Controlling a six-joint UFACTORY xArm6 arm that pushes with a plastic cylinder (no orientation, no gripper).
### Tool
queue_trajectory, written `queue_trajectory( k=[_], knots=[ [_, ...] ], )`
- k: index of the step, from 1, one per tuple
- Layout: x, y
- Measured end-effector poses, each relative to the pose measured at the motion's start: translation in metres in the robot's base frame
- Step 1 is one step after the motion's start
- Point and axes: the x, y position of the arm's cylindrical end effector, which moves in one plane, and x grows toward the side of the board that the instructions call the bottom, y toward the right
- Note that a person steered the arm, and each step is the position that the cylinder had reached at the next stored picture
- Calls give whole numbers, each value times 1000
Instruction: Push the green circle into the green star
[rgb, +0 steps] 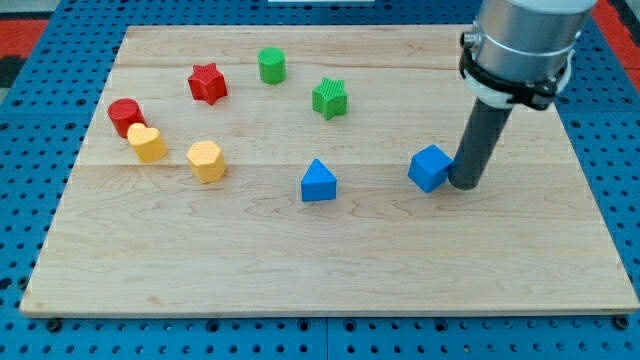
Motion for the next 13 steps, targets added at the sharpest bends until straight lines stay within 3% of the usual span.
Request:
queue_trajectory(
  k=[2,4,7,10,11,13],
  knots=[
    [19,15],
    [-69,15],
    [-148,-105],
    [-148,-158],
    [-151,-203],
    [-205,-158]
  ],
)
